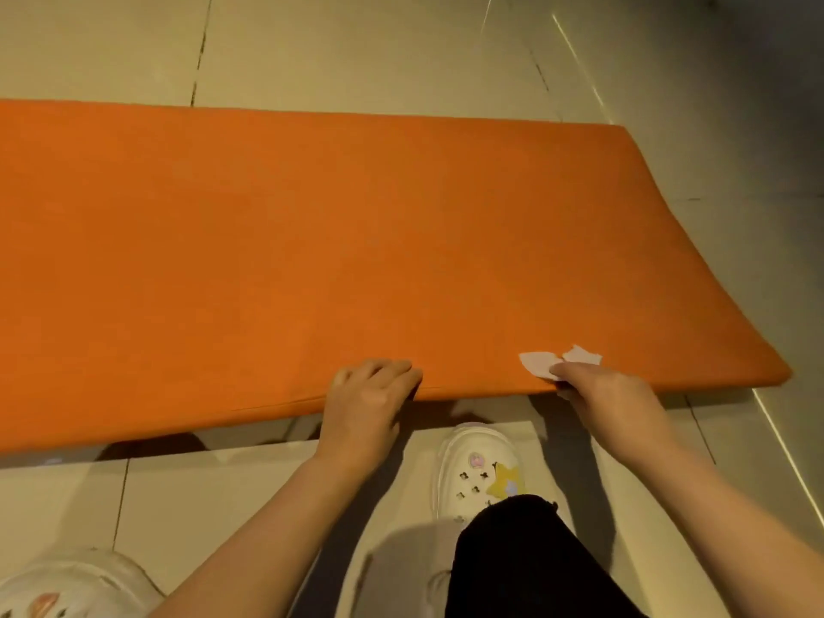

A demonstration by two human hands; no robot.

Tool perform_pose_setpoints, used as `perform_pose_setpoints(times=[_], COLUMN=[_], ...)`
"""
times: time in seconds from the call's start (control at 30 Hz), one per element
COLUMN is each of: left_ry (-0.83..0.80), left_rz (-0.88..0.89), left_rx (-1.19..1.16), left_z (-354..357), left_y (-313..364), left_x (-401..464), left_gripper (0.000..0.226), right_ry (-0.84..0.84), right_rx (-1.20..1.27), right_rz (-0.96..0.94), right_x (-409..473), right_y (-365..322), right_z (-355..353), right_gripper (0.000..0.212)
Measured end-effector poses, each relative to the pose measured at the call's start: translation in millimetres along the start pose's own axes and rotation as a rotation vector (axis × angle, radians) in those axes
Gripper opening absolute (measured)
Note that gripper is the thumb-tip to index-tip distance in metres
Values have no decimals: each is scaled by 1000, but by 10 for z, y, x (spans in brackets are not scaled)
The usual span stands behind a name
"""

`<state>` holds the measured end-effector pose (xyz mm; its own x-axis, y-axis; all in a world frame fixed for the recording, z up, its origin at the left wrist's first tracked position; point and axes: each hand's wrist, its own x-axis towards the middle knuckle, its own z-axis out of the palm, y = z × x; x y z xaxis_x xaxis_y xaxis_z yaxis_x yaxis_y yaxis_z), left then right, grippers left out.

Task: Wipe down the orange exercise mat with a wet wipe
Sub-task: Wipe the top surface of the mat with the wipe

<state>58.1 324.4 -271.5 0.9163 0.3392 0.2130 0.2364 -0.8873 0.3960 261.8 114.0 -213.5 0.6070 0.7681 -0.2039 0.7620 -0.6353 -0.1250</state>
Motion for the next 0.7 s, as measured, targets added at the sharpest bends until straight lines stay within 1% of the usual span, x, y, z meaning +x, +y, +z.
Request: perform_pose_setpoints(times=[0.1, 0.17, 0.23, 0.3, 0.37, 0.47, 0.53, 0.6, 0.63, 0.67, 0.7], left_ry=[-57, -89, -119, -132, -114, -111, -127, -179, -232, -310, -390], left_rz=[70, 127, 201, 278, 306, 347, 422, 488, 513, 517, 499], left_rx=[28, 70, 119, 207, 246, 243, 251, 259, 269, 287, 303], left_z=[84, 68, -12, -134, -250, -345, -361, -362, -349, -341, -330], left_y=[-87, -109, -94, -74, -57, 20, 75, 86, 71, 78, 103], left_x=[18, 49, 99, 166, 200, 98, -38, -177, -235, -267, -282], left_gripper=[58, 52, 38, 25, 18, 8, 11, 17, 15, 9, 7], right_ry=[-3, 36, 69, 122, 143, 131, 122, 93, 72, 50, 29], right_rx=[121, 264, 569, 982, 1335, 1668, 1821, 1915, 1942, 1956, 1960], right_rz=[147, 212, 292, 369, 401, 397, 391, 415, 442, 475, 508], right_x=[25, 116, 203, 266, 284, 237, 183, 108, 66, 24, -20], right_y=[7, -46, -193, -407, -596, -768, -797, -806, -810, -816, -828], right_z=[148, 114, -5, -162, -293, -368, -360, -338, -313, -280, -238], right_gripper=[27, 29, 28, 29, 28, 24, 23, 26, 30, 35, 41])
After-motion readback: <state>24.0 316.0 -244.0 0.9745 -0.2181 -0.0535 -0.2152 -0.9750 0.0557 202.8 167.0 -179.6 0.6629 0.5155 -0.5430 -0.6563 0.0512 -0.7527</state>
